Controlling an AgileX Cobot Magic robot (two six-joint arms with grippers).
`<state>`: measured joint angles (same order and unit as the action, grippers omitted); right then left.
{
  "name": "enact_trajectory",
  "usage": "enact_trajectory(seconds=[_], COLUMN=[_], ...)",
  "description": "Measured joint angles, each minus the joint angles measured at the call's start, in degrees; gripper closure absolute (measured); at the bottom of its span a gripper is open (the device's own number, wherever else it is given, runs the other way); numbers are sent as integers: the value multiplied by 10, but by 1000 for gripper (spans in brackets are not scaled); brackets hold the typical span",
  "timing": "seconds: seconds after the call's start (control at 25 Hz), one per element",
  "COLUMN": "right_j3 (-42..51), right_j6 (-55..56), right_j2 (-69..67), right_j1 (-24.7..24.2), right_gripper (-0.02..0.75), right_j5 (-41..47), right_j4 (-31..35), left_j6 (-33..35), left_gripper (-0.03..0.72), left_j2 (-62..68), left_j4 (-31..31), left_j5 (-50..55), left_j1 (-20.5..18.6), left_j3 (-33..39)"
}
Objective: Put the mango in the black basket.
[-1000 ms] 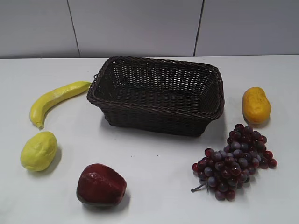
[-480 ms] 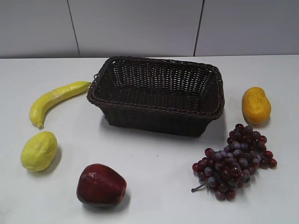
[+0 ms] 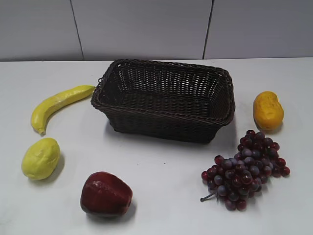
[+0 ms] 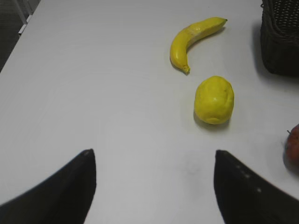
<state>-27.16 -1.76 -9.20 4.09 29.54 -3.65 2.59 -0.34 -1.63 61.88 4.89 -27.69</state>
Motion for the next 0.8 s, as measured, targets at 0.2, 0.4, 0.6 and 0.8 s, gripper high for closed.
enact_trajectory(seconds=[0.2,0.4,0.6,0.8], right_j3=[47,24,-100,-263], right_j6=[0,0,0,9], right_j2=[-169,-400,-621,-803], right_j1=[0,0,0,0], right_gripper=[167,167,91,62], right_j5=[-161,-243,-188,-69], right_j4=[-1,10,64,75], left_j6=[0,0,0,0], left_gripper=[99,99,99,99], left_j2=[0,0,0,0], left_j4=[0,0,0,0], left_j5=[0,0,0,0], left_j1=[0,0,0,0], left_j3=[0,0,0,0])
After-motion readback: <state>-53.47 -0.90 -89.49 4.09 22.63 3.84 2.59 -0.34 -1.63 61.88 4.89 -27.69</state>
